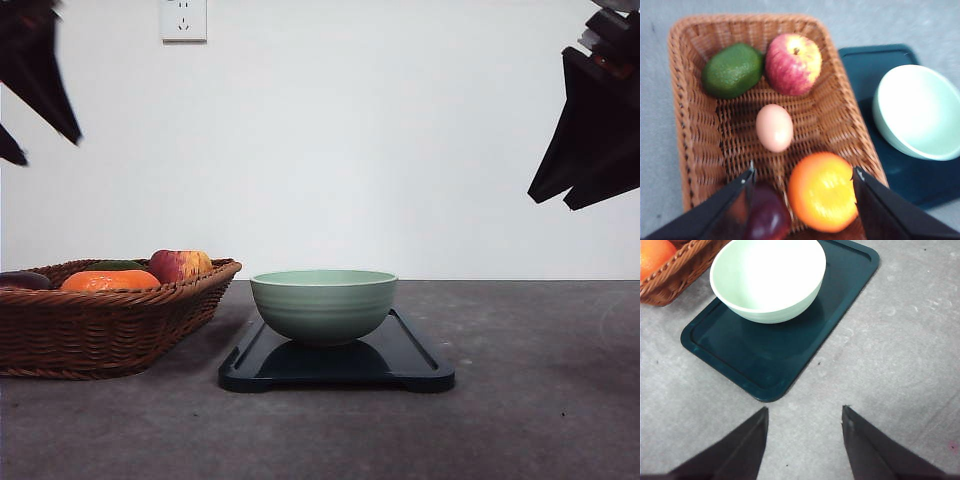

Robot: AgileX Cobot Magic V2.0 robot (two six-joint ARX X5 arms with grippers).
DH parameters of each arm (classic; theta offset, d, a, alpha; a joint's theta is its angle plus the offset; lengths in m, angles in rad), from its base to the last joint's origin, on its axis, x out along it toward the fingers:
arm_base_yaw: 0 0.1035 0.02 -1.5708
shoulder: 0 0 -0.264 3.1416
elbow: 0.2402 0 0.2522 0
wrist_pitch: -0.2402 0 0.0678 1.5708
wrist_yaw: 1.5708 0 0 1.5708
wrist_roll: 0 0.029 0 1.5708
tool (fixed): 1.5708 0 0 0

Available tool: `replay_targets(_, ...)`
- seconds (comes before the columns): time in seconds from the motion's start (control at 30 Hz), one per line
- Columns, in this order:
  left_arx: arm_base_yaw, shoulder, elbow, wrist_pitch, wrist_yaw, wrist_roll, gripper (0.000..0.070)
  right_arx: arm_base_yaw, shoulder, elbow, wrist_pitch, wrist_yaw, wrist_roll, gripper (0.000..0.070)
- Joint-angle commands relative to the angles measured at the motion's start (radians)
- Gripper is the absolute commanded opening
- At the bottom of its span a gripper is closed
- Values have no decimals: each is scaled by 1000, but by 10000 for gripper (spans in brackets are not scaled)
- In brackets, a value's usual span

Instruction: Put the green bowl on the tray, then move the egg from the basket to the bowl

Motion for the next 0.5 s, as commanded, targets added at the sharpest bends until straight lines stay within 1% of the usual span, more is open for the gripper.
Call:
replay_targets(0.0,-11,64,60,-2,-6,-21,387,4,5,3,10,-1,-7,288)
replay_targets(0.07,-25,130,112,-17,-15,-22,387,4,5,3,10,0,-7,288)
replay_targets(0.27,-62,314,260,-51,-110,-17,387,4,5,3,10,0,-7,288)
replay_targets(0.37,-69,388,309,-52,-139,-16,387,4,5,3,13,2,-8,288)
replay_targets(0.47,-69,447,331,-44,-150,-16,389,4,5,3,20,4,-8,288)
